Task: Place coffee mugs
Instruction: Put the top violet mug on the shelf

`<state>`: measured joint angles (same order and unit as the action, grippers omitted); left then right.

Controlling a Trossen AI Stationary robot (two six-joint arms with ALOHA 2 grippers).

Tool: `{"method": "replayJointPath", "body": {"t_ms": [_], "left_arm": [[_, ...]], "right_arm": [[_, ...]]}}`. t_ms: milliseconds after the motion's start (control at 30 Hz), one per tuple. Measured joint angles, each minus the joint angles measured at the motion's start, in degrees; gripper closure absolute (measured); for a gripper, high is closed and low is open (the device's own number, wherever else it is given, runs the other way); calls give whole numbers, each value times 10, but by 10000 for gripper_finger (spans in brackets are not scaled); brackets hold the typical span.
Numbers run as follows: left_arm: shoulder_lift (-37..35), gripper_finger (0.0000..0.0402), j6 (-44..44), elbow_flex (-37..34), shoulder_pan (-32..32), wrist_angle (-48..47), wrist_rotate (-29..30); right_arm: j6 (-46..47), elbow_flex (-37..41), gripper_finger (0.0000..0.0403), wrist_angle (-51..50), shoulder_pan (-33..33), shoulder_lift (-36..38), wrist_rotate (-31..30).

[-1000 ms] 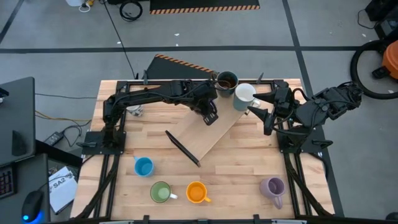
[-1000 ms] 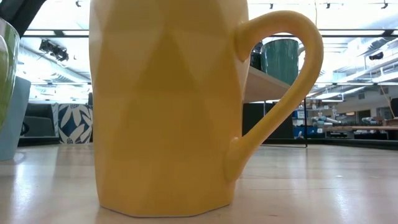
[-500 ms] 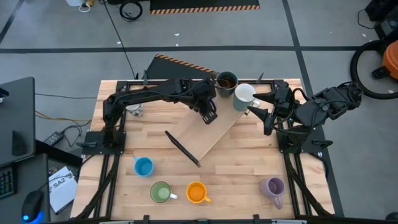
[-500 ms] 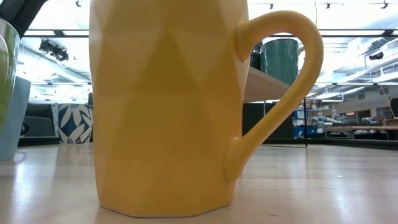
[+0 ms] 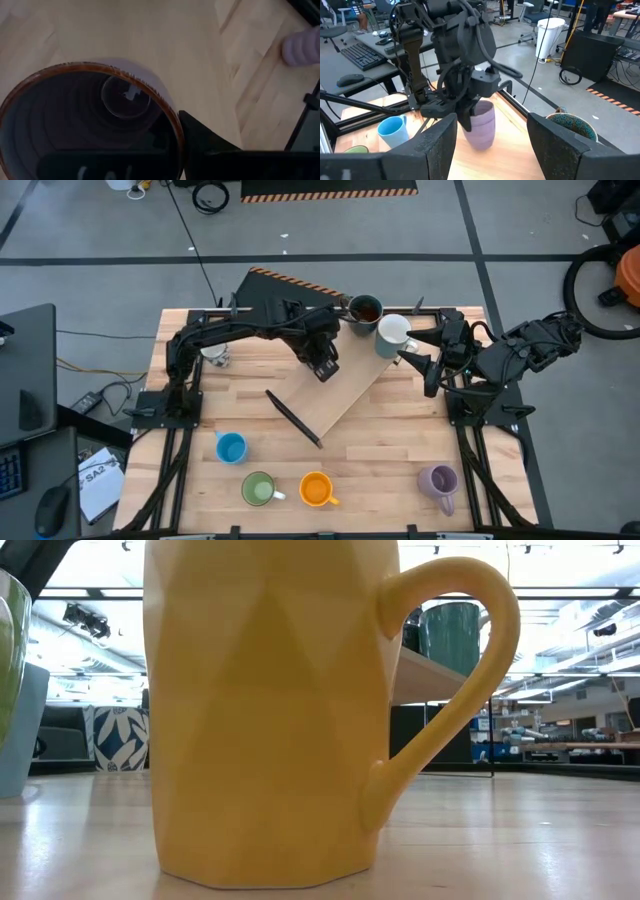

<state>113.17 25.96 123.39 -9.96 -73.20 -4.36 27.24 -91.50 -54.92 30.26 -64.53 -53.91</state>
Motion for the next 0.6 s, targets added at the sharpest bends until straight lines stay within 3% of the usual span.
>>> {"method": "replayJointPath", "body": {"t_ms": [467,600], "left_arm": [[24,355,-31,1,13,36,34],[25,331,-38,0,19,54,44]], "right_arm": [[0,0,156,13,0,0,4],[-1,0,156,13,0,0,4]]}}
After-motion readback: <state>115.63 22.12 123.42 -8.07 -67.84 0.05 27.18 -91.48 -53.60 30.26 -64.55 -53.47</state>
